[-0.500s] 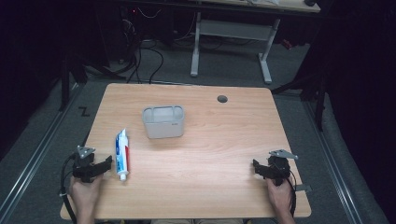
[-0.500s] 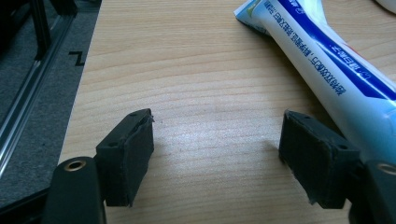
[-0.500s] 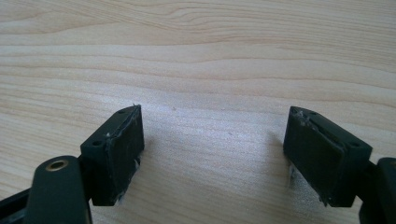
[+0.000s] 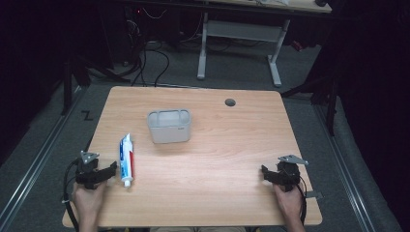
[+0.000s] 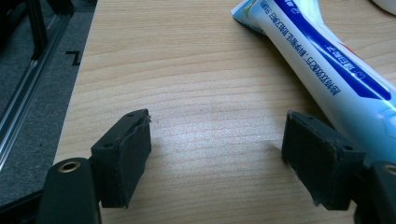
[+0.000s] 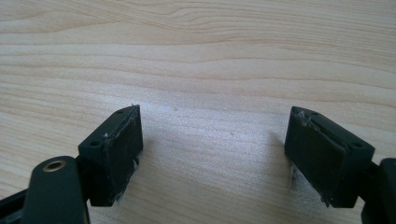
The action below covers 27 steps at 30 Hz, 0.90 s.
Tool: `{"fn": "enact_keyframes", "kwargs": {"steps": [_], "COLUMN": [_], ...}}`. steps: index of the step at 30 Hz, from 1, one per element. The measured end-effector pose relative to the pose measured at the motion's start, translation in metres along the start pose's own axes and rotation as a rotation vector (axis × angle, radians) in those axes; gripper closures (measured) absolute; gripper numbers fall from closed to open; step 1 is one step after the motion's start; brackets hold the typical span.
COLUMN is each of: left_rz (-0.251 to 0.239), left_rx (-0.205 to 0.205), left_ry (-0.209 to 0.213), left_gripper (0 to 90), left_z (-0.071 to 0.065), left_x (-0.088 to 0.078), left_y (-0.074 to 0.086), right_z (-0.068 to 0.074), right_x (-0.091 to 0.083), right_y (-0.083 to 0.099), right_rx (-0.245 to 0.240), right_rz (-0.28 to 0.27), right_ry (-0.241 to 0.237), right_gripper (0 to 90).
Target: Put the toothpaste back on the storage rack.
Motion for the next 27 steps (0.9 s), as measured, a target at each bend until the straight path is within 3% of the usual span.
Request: {"fn": "enact_keyframes", "kwargs": {"steps": [19,23,27], "left_rz": [0.001,0.005,0.023], "left_rx": [0.012,-0.021,-0.025], "left_ry": [0.011,-0.008,-0.026], "left_gripper": [22.4,20.8,15.1], "left_z": [-0.0004,0.0,-0.0012], "left_x": [0.0016,0.0006,0.0006], "left_y": [-0.0014,-0.0003,0.0002], "right_z": [0.0009,0.0011,0.0017], "right_x": [-0.0004,-0.0003,-0.0007], "right_y": [0.0003,0.0004,0.0007], "right_rx": [0.006,0.007,0.015], "right_rz": [0.0,-0.005,-0.003], "right_ry": [0.009,0.011,0.012], "right_gripper": [20.0,20.1,20.3]}}
Point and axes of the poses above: each handheld gripper's, and its own axes: x roughly forward along the jaws, y roughly out of its underside, z roughly to its left, the point moved 3 cm from there along x, roughly forward along the jaws, and after that the axes turned 12 degrees about x, right-handed, at the moved point
